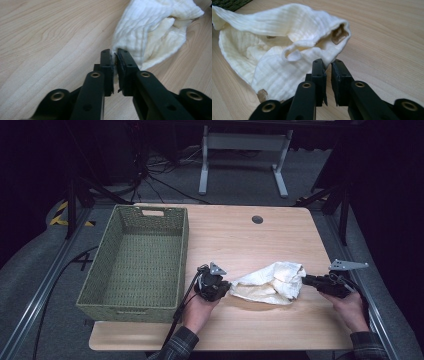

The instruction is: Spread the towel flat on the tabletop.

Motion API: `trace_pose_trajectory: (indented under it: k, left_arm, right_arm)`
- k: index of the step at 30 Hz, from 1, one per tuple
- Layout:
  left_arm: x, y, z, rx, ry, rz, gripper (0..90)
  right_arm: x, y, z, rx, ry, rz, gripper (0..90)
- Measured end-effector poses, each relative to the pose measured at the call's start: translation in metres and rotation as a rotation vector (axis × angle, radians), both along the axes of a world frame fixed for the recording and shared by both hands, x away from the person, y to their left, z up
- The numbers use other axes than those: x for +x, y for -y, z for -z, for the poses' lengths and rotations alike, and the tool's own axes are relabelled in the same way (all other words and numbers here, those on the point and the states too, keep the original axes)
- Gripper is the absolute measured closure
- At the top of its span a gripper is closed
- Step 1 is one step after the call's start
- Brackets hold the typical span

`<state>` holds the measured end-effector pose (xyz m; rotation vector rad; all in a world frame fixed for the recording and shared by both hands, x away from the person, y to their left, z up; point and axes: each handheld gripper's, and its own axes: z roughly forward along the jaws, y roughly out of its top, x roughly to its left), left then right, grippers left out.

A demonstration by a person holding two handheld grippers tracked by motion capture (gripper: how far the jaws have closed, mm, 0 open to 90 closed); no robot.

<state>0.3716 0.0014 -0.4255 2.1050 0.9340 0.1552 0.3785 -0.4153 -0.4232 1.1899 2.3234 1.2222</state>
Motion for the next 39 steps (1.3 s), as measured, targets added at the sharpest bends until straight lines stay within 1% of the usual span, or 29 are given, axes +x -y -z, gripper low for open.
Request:
trace_pose_trajectory:
  k: [1,2,3,4,6,7,8,11,12,14,15,17,18,19,20,24,26,27,28,29,30,31,32,33,34,36,37,38,39]
  left_arm:
    - [-0.001,0.000,-0.002,0.002,0.013,0.005,75.5]
    - [-0.001,0.000,-0.002,0.002,0.013,0.005,73.4]
    - [-0.003,0.002,-0.008,-0.002,0.029,0.012,71.1]
    - [-0.003,0.003,-0.010,-0.003,0.040,0.016,70.6]
    - [-0.004,0.007,-0.013,-0.022,0.044,0.029,69.4]
    - [-0.003,0.010,-0.015,-0.019,0.044,0.043,69.0]
    - [-0.002,0.015,-0.016,-0.030,0.045,0.045,68.8]
    - [0.003,0.023,-0.016,-0.038,0.053,0.067,67.6]
    - [0.006,0.027,-0.016,-0.034,0.048,0.075,66.9]
    - [0.011,0.035,-0.016,-0.025,0.054,0.092,64.7]
    - [0.014,0.039,-0.016,-0.030,0.047,0.098,64.1]
    - [0.017,0.042,-0.016,-0.023,0.049,0.108,62.4]
    - [0.021,0.048,-0.015,-0.014,0.055,0.117,62.4]
    - [0.024,0.052,-0.015,-0.007,0.049,0.121,60.5]
    - [0.030,0.058,-0.014,-0.011,0.051,0.137,59.8]
    - [0.041,0.075,-0.011,0.008,0.053,0.172,57.7]
    - [0.046,0.088,-0.008,0.025,0.062,0.196,57.0]
    - [0.046,0.088,-0.008,0.025,0.062,0.196,56.9]
    - [0.047,0.093,-0.007,0.030,0.056,0.209,56.9]
    - [0.048,0.101,-0.003,0.048,0.064,0.221,56.1]
    - [0.049,0.106,-0.001,0.053,0.070,0.237,55.7]
    - [0.050,0.110,0.000,0.066,0.059,0.253,55.3]
    - [0.051,0.113,0.003,0.074,0.070,0.256,55.0]
    - [0.052,0.117,0.006,0.087,0.068,0.264,54.9]
    - [0.052,0.117,0.006,0.087,0.068,0.264,54.8]
    - [0.055,0.122,0.012,0.107,0.068,0.275,54.7]
    - [0.057,0.125,0.019,0.133,0.046,0.271,55.1]
    - [0.059,0.126,0.022,0.144,0.046,0.273,57.3]
    - [0.061,0.126,0.023,0.160,0.036,0.278,60.9]
  right_arm:
    - [-0.001,0.000,-0.002,0.009,0.002,0.001,75.4]
    - [-0.001,0.000,-0.002,0.009,0.002,0.001,75.4]
    - [-0.003,0.001,-0.006,0.017,0.032,0.006,73.6]
    - [-0.004,0.000,-0.008,0.024,0.037,0.004,73.1]
    - [-0.007,-0.001,-0.011,0.036,0.049,-0.003,73.0]
    - [-0.007,-0.002,-0.012,0.040,0.052,-0.012,73.0]
    - [-0.009,-0.006,-0.013,0.047,0.050,-0.027,72.9]
    - [-0.012,-0.017,-0.011,0.048,0.035,-0.067,72.4]
    - [-0.012,-0.019,-0.010,0.043,0.033,-0.080,72.1]
    - [-0.013,-0.028,-0.008,0.036,0.020,-0.108,71.0]
    - [-0.014,-0.032,-0.007,0.043,0.011,-0.114,70.7]
    - [-0.013,-0.034,-0.006,0.032,0.013,-0.128,69.8]
    - [-0.014,-0.038,-0.005,0.039,0.001,-0.132,68.7]
    - [-0.014,-0.044,-0.003,0.035,-0.006,-0.149,67.4]
    - [-0.014,-0.046,-0.001,0.037,-0.010,-0.155,66.5]
    - [-0.015,-0.051,0.001,0.020,-0.016,-0.171,63.8]
    - [-0.015,-0.053,0.002,0.005,-0.017,-0.176,63.0]
    - [-0.015,-0.053,0.002,0.005,-0.017,-0.176,63.0]
    - [-0.015,-0.054,0.003,0.000,-0.021,-0.177,62.5]
    - [-0.015,-0.055,0.005,-0.008,-0.023,-0.182,62.0]
    - [-0.015,-0.055,0.006,-0.011,-0.025,-0.182,61.8]
    - [-0.014,-0.056,0.007,-0.013,-0.027,-0.183,61.7]
    - [-0.014,-0.057,0.007,-0.022,-0.030,-0.185,61.4]
    - [-0.014,-0.058,0.008,-0.028,-0.028,-0.187,61.2]
    - [-0.014,-0.058,0.008,-0.028,-0.028,-0.187,61.2]
    - [-0.014,-0.060,0.010,-0.046,-0.036,-0.193,61.0]
    - [-0.014,-0.061,0.011,-0.052,-0.039,-0.193,61.6]
    - [-0.013,-0.062,0.012,-0.064,-0.042,-0.193,63.2]
    - [-0.013,-0.062,0.013,-0.068,-0.045,-0.192,65.6]
